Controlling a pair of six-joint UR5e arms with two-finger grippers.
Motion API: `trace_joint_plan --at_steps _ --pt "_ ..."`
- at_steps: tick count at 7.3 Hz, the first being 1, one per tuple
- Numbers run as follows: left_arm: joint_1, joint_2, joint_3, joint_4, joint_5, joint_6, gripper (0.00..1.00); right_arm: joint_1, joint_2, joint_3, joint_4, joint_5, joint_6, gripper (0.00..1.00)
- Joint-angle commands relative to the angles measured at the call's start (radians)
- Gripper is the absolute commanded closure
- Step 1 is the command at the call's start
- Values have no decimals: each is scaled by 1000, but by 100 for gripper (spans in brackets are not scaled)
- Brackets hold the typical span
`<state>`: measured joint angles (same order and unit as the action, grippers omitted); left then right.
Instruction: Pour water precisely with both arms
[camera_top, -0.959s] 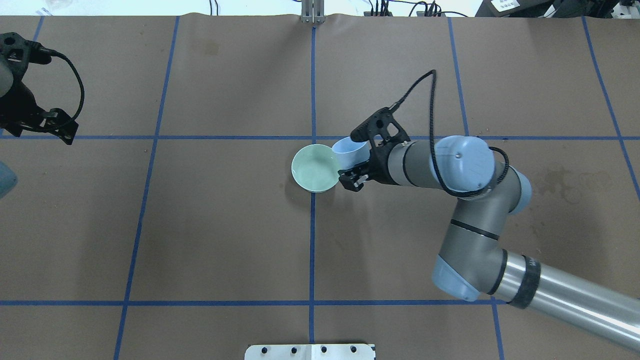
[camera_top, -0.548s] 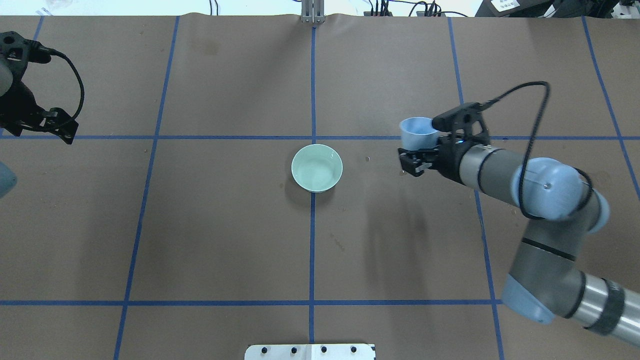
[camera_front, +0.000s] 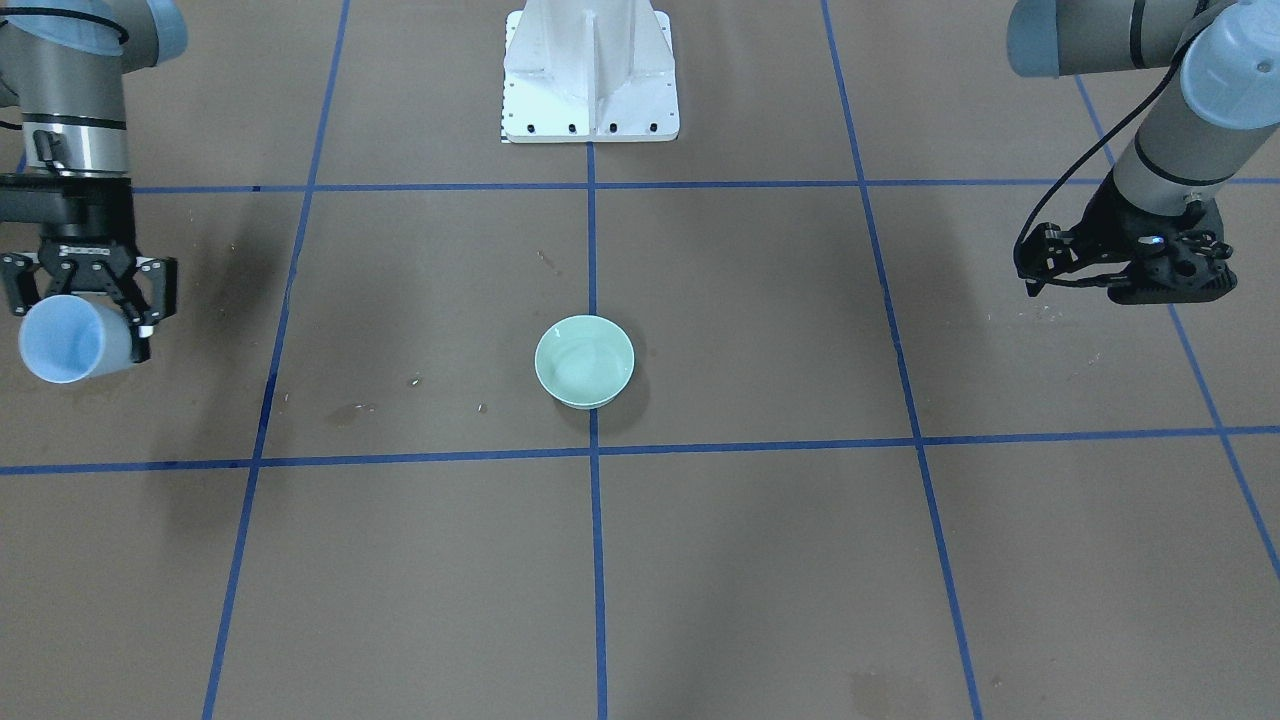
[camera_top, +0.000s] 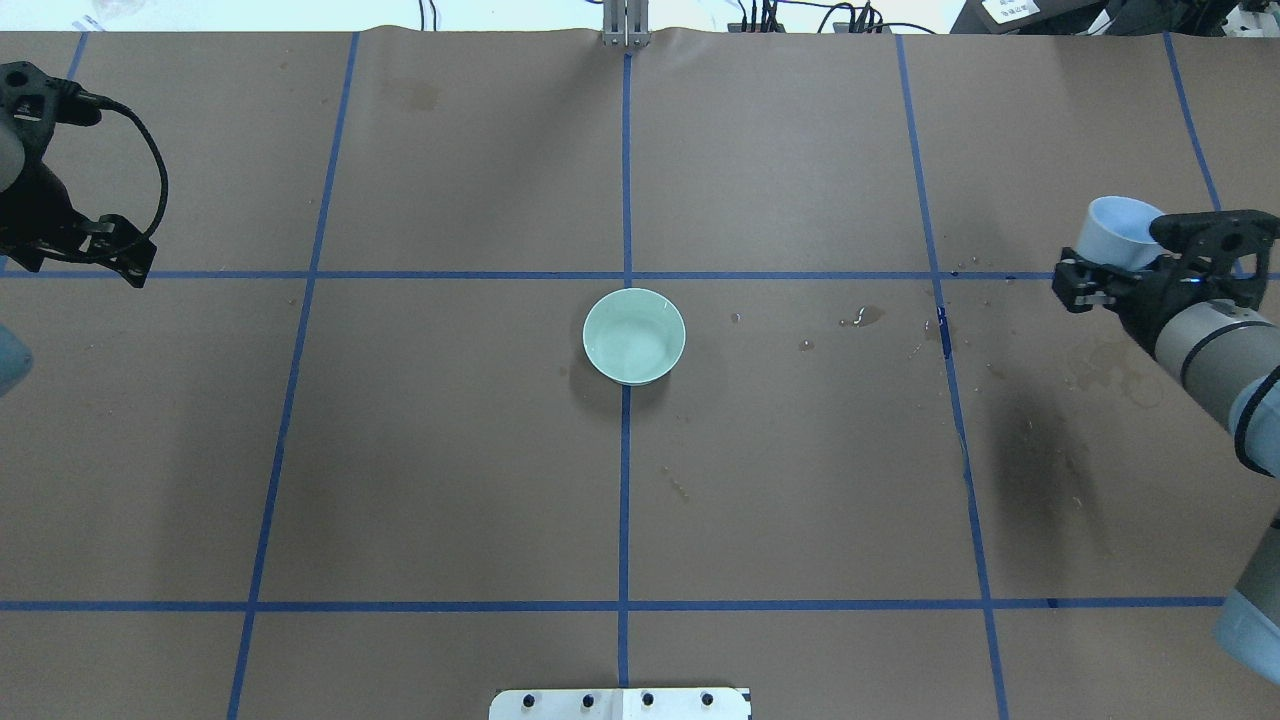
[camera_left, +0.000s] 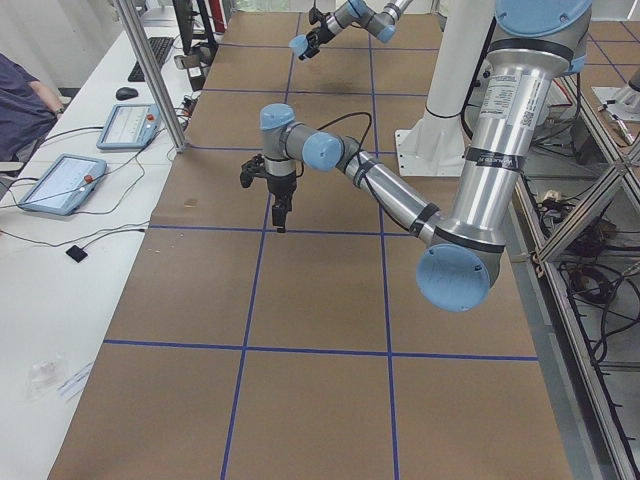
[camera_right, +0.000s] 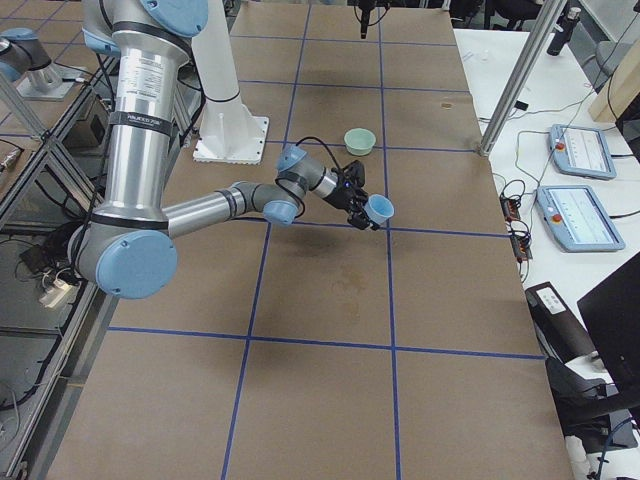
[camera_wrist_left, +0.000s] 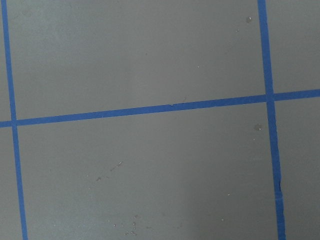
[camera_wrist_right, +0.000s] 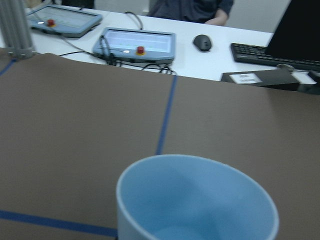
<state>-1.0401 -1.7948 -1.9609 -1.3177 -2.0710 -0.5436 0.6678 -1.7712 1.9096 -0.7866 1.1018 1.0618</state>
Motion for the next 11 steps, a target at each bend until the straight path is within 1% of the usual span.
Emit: trace_joint_plan --at_steps 1,2,3,4,5,6,8,9,10,11 --pt "0 -2 -1 0 0 -1 0 52 -43 -88 0 -97 122 100" --pt "0 -2 -1 0 0 -1 0 49 -40 -131 0 -158 200 100" --pt "0 -2 -1 0 0 -1 0 49 -42 -159 0 -201 233 100" --pt "0 -3 -3 0 0 -1 0 46 -42 -171 0 -248 271 100" --pt "2 -3 -3 0 0 -3 0 24 -40 -172 -6 -249 340 100" --pt "2 -5 -3 0 2 -3 0 -12 -31 -162 -76 -270 404 100" --pt "2 -5 -3 -1 2 -3 0 -101 -20 -72 -225 -299 515 100" --pt "2 -6 -3 -1 2 -3 0 -162 -20 -48 -323 -338 591 100" --pt "2 -6 -3 -1 2 -3 0 -221 -19 -26 -394 -370 660 100" --pt "2 -5 -3 -1 2 -1 0 -255 -20 -26 -460 -405 723 100"
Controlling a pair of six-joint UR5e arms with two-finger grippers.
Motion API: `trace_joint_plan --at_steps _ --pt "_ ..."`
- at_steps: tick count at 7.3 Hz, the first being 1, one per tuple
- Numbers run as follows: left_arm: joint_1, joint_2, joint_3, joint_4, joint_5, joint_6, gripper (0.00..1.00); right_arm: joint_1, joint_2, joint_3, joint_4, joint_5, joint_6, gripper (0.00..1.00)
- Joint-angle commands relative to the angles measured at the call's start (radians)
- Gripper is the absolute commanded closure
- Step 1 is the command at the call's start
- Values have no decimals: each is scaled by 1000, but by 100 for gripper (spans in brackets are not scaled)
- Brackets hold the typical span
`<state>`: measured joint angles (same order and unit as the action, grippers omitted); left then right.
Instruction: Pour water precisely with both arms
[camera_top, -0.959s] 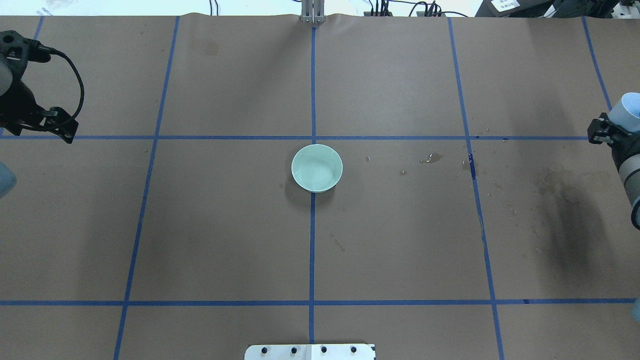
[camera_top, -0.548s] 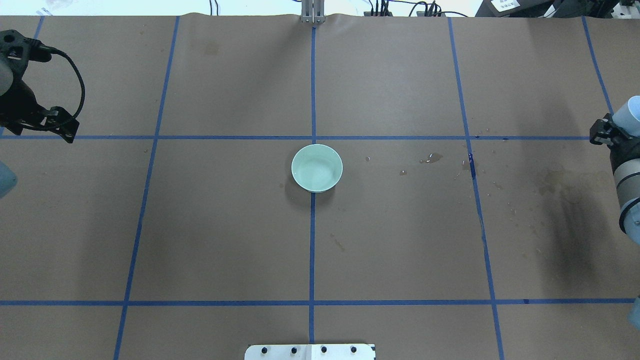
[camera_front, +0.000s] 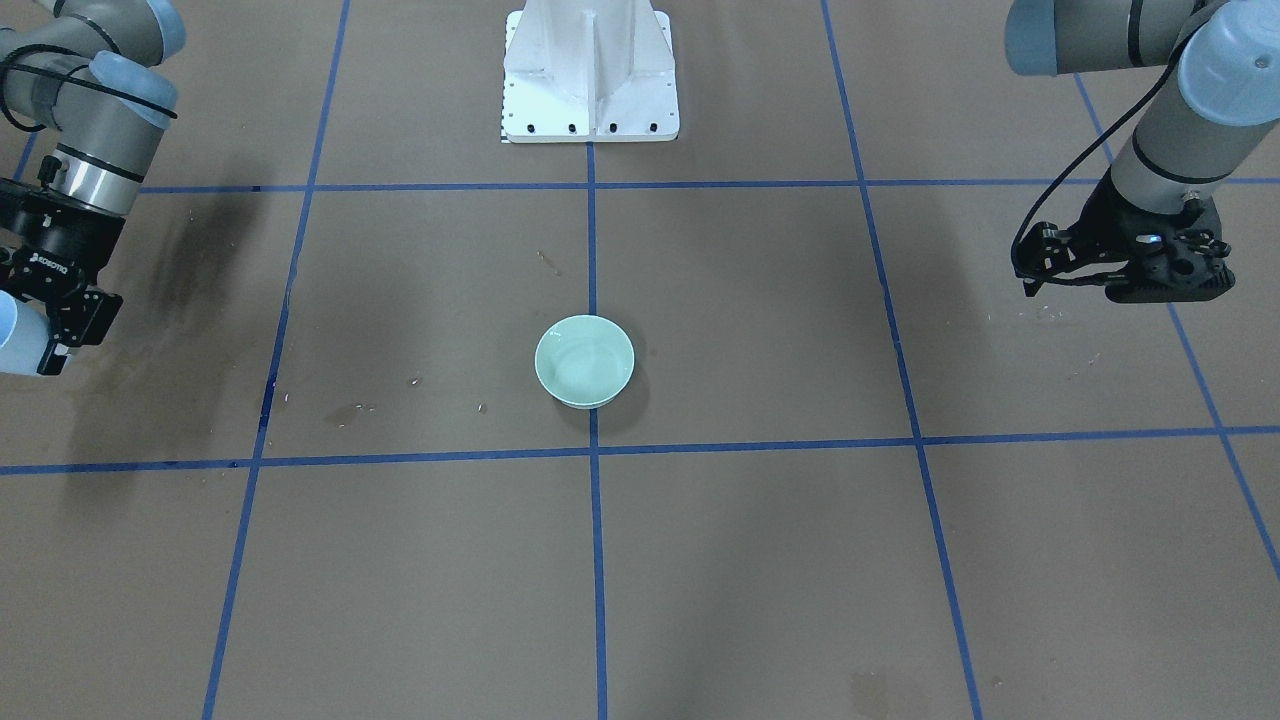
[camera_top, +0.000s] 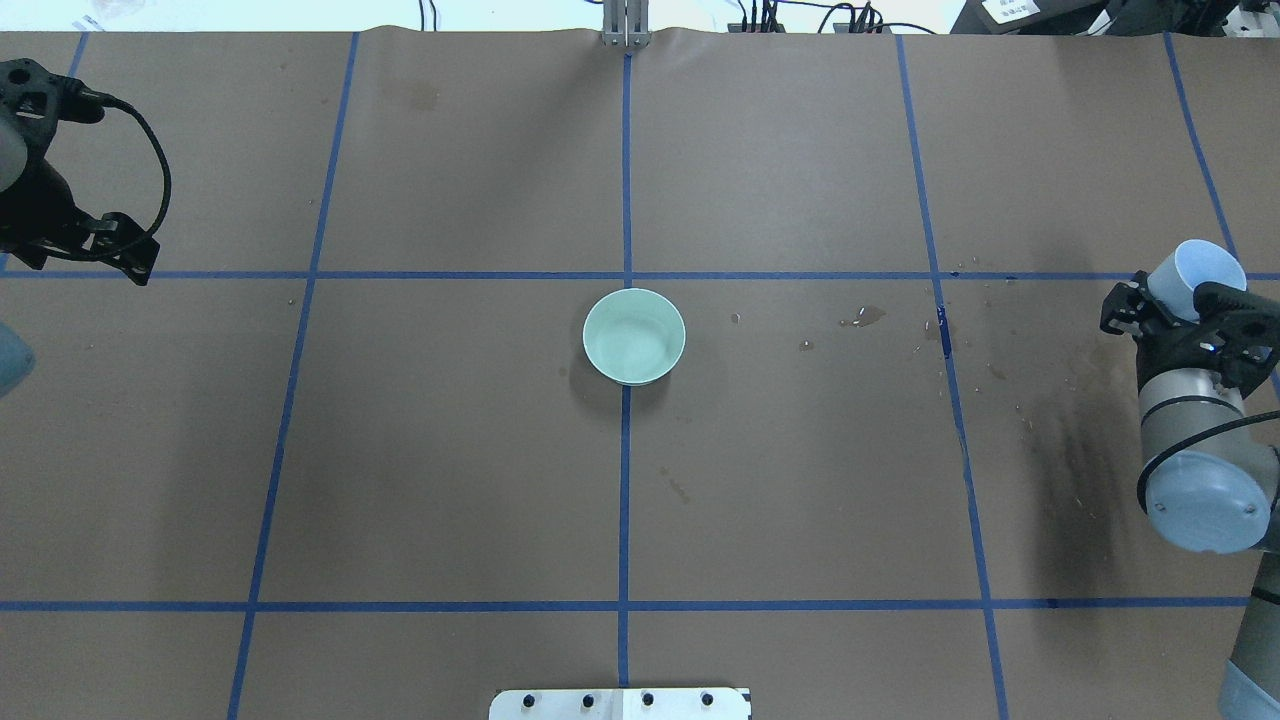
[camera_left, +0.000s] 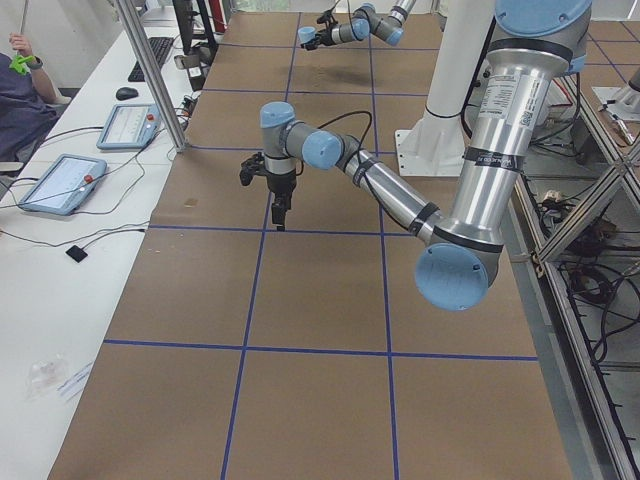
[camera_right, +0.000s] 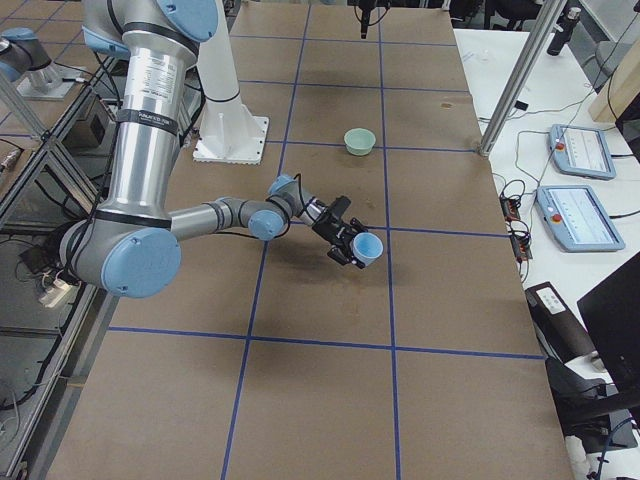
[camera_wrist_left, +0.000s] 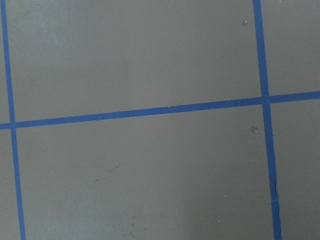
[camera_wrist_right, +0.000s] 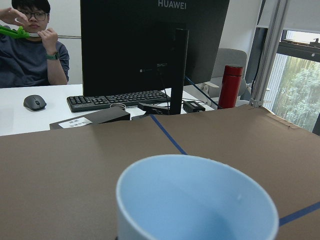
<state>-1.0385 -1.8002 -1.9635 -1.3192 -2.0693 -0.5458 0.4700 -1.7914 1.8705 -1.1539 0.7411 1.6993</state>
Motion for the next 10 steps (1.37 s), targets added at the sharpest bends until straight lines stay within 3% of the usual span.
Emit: trace_joint_plan --at_steps 1,6,10 --pt "-2 1 0 0 0 1 0 -79 0 13 -140 -77 138 100" --pt "0 1 0 1 0 3 0 -143 -10 -66 -237 -88 325 100" --pt "0 2 0 1 0 3 0 -160 -10 -112 -237 -88 327 100"
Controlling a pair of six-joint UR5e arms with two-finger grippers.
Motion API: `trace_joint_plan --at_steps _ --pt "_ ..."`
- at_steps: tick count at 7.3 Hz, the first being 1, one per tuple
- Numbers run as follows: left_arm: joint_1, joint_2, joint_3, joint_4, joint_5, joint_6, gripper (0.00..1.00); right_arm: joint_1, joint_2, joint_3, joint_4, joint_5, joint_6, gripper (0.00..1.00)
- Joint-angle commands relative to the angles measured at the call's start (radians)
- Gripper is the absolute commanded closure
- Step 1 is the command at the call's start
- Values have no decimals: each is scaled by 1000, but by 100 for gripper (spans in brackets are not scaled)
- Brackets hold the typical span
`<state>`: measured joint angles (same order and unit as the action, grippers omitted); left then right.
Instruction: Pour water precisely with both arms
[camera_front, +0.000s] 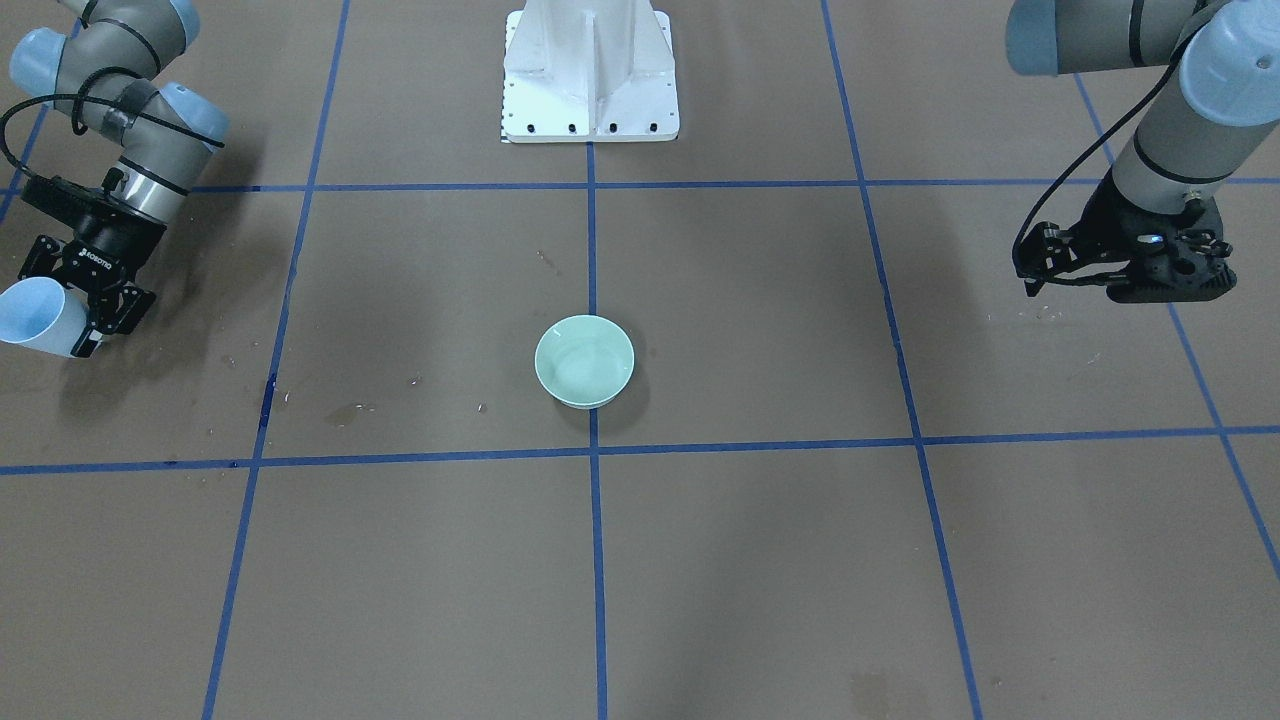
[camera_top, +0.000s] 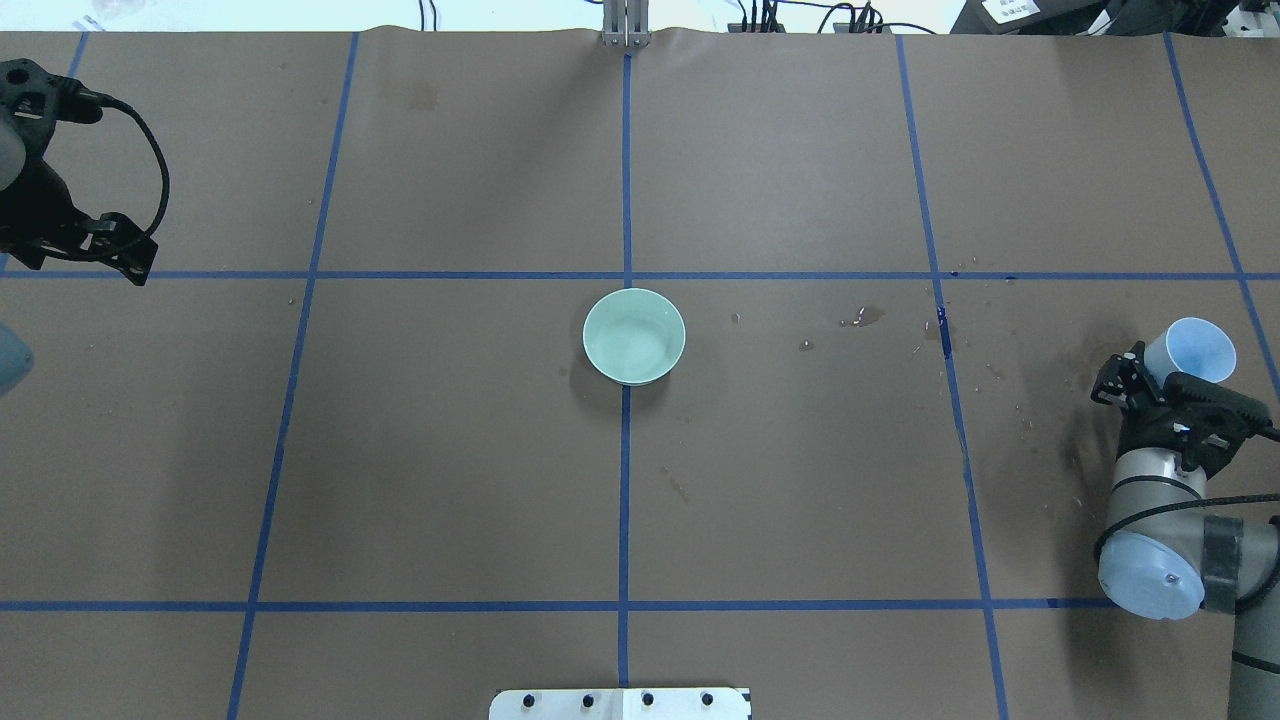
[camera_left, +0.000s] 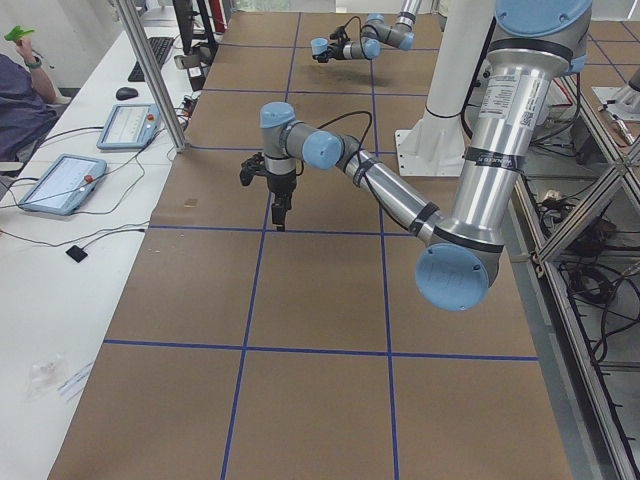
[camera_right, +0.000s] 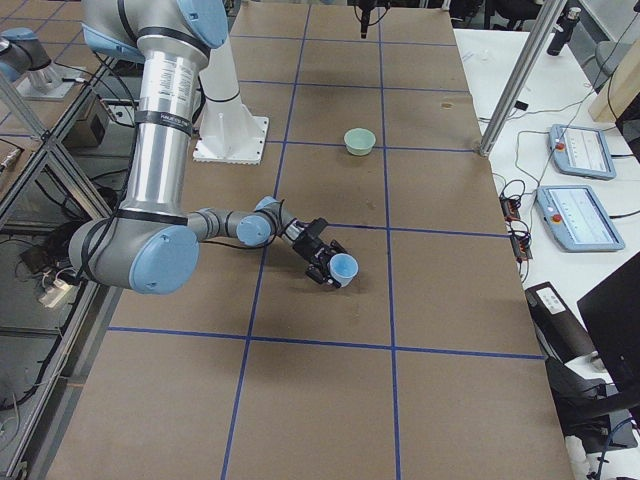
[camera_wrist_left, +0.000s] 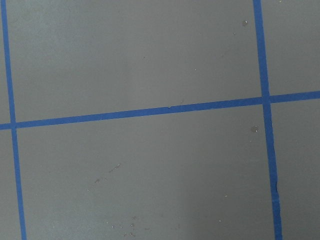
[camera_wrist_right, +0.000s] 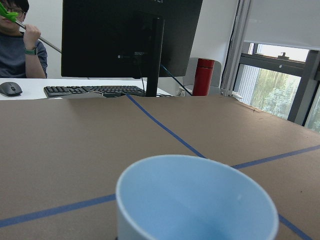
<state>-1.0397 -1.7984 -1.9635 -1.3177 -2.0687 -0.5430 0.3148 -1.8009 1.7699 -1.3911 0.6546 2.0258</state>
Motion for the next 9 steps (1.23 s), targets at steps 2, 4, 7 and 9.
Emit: trace_joint_plan --at_steps 2,4,7,9 --pt "1 1 0 0 -1 0 0 -5 3 -42 0 -1 1 100" --pt "1 1 2 0 -1 0 0 -6 9 -56 0 3 1 100" --pt "1 1 3 0 -1 3 0 -6 11 -56 0 5 -2 71" --pt "1 1 8 0 -1 8 0 -6 11 -67 0 5 1 30"
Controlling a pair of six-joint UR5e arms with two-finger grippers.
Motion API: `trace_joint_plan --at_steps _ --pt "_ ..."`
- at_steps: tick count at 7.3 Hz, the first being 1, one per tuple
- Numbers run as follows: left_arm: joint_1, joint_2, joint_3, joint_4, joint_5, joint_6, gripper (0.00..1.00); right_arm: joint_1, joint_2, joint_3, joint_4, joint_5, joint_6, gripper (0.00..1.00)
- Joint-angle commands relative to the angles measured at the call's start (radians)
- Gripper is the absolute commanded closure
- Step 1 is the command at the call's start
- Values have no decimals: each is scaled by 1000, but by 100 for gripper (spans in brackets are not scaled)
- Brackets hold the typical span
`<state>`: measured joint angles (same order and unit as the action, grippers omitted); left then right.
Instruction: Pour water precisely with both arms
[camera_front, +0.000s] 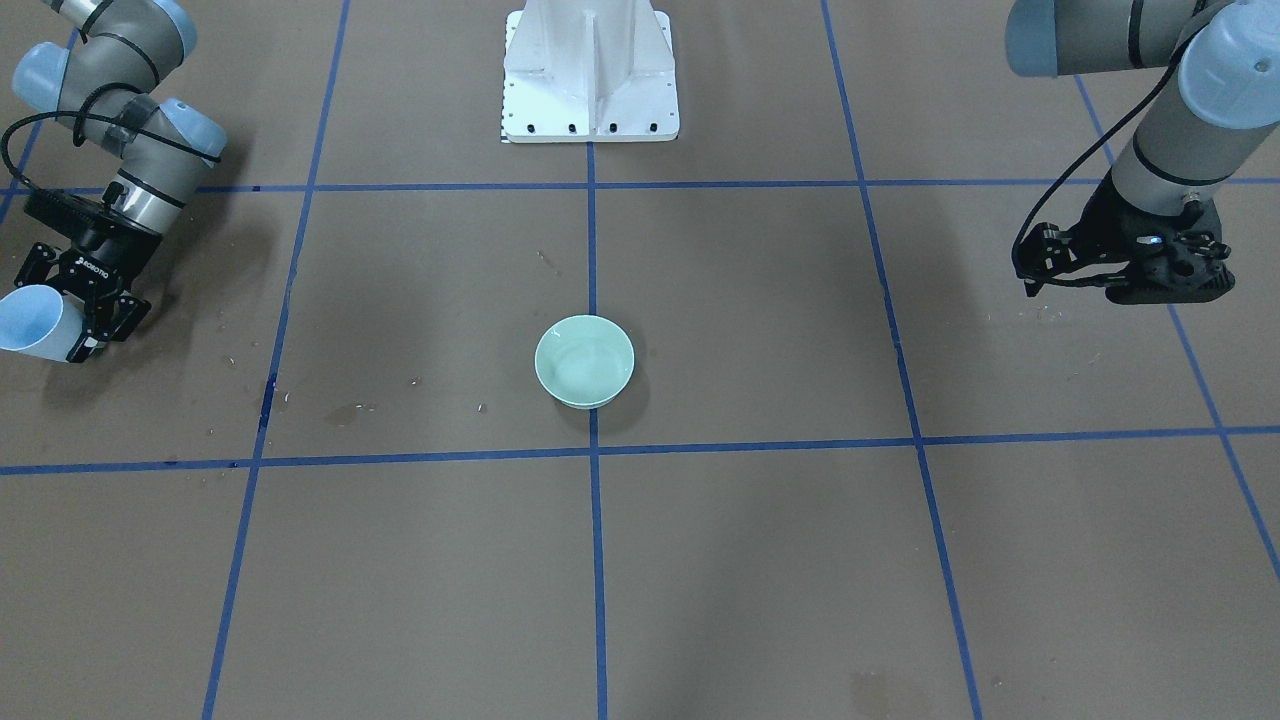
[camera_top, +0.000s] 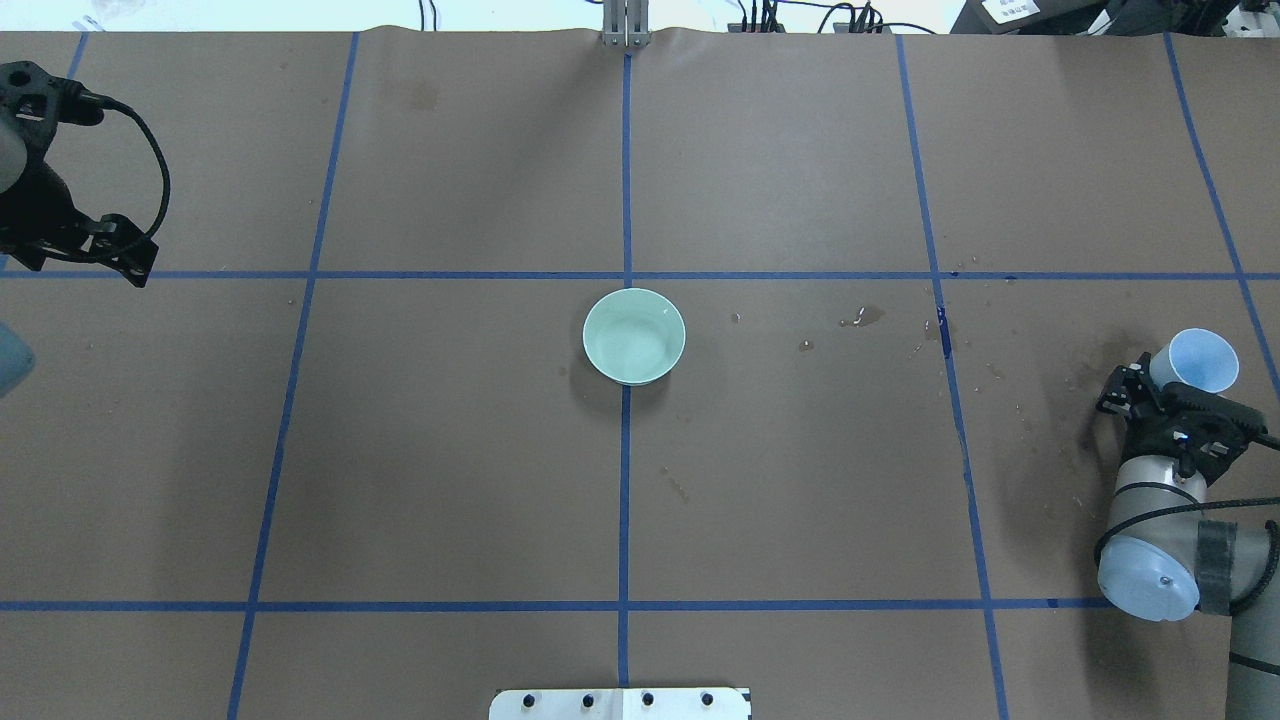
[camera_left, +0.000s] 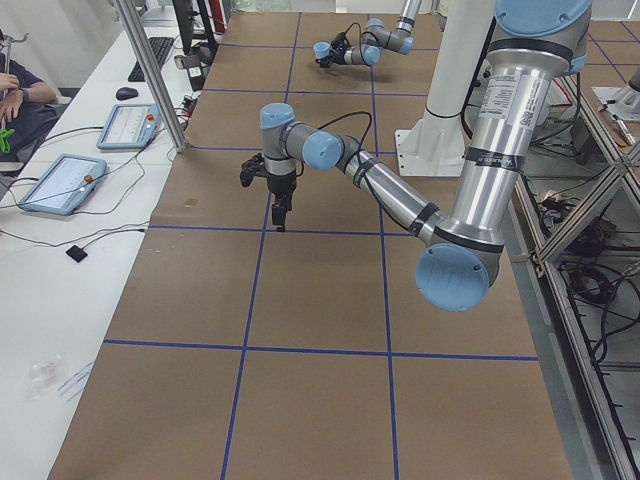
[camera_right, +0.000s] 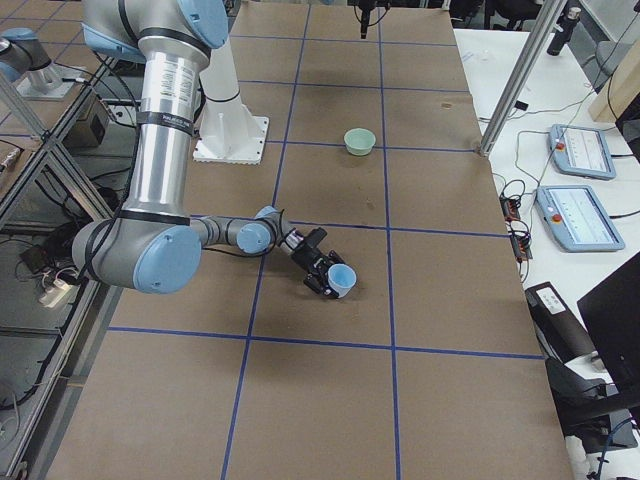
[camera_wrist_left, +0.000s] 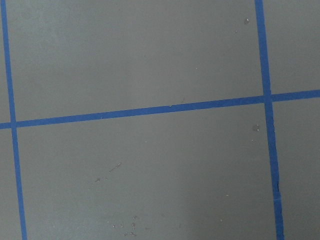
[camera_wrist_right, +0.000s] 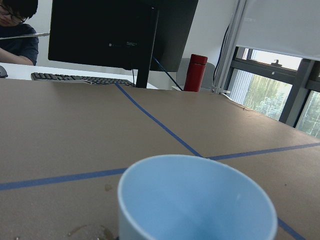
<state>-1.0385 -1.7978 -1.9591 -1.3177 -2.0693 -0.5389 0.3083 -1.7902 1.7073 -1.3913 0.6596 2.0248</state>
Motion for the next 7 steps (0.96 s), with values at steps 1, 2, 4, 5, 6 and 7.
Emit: trace_joint_plan --at_steps 1,2,4,5,6,7 --pt "0 -2 3 0 2 4 0 0 0 -6 0 -1 3 23" --pt "-2 0 3 0 0 4 0 0 0 -12 2 -3 6 17" --pt "-2 0 3 0 0 4 0 0 0 -12 2 -5 12 4" --pt "-2 0 3 0 0 4 0 0 0 -9 2 -6 14 4" --pt "-2 0 3 0 0 4 0 0 0 -3 2 -6 23 2" --pt "-2 0 3 0 2 4 0 0 -3 24 2 -2 22 1"
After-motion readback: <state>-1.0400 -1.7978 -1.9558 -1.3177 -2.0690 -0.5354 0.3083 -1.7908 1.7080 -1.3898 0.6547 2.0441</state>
